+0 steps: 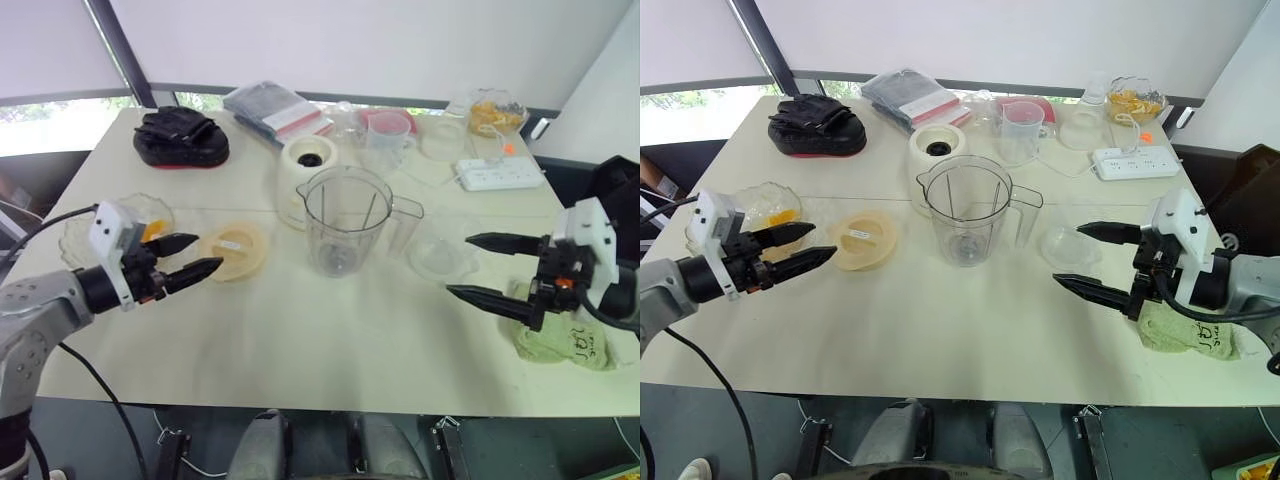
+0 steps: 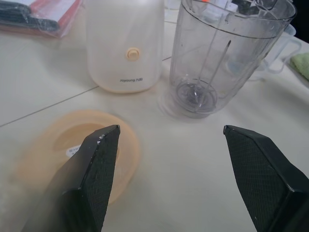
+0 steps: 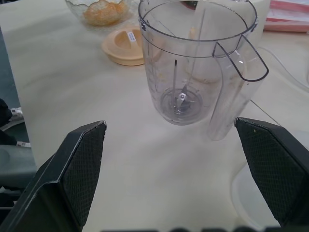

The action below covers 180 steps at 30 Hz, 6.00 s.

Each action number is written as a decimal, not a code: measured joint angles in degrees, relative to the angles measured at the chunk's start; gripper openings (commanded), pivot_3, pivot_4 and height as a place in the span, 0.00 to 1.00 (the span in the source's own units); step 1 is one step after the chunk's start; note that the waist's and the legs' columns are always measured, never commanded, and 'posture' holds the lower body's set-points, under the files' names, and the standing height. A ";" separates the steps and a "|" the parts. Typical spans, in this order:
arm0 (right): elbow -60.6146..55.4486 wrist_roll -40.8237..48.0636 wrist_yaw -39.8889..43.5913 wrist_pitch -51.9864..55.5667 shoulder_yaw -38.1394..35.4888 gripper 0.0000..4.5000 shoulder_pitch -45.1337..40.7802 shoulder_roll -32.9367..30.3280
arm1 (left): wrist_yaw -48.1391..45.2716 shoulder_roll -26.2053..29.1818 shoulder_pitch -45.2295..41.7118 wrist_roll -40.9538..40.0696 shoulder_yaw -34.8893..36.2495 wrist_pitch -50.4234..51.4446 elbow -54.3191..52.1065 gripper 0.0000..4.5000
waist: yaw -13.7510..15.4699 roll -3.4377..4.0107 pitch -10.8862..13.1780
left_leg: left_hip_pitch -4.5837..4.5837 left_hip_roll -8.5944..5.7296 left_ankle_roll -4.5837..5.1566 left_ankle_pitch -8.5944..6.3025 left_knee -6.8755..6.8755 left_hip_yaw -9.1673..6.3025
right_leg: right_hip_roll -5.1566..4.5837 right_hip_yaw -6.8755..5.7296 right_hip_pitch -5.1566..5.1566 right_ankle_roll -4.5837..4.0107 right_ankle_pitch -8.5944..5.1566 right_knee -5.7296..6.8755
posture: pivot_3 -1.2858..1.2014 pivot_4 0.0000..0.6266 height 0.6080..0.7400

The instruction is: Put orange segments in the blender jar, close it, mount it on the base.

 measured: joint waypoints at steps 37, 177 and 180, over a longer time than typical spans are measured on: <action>-1.17 -6.69 -8.58 -5.95 14.91 1.00 -0.75 11.95 | 25.29 -0.79 -39.83 26.73 -12.15 13.40 58.01 0.79 | -0.10 -0.10 0.03 | -0.35 -0.10 -0.52 0.30 0.03 0.11 | -0.03 0.02 -0.82 0.02 0.01 0.72 | 0.52 0.24 1.00; -2.75 -14.95 -12.32 -6.39 17.86 1.00 -0.59 11.95 | 53.35 -11.42 -57.42 29.36 6.89 -14.48 100.42 0.01 | -0.03 -0.26 -0.07 | -1.17 -0.14 -0.40 0.22 1.57 0.12 | -0.04 -0.03 -1.44 0.14 0.09 1.89 | 0.52 0.24 1.00; -2.67 -15.08 -12.35 -6.40 17.86 1.00 -0.61 11.95 | 53.32 -11.42 -57.42 29.27 7.08 -14.50 100.42 0.01 | -0.03 -0.26 -0.07 | -1.17 -0.14 -0.40 0.23 1.57 0.12 | -0.04 -0.03 -1.44 0.14 0.09 1.89 | 0.52 0.24 1.00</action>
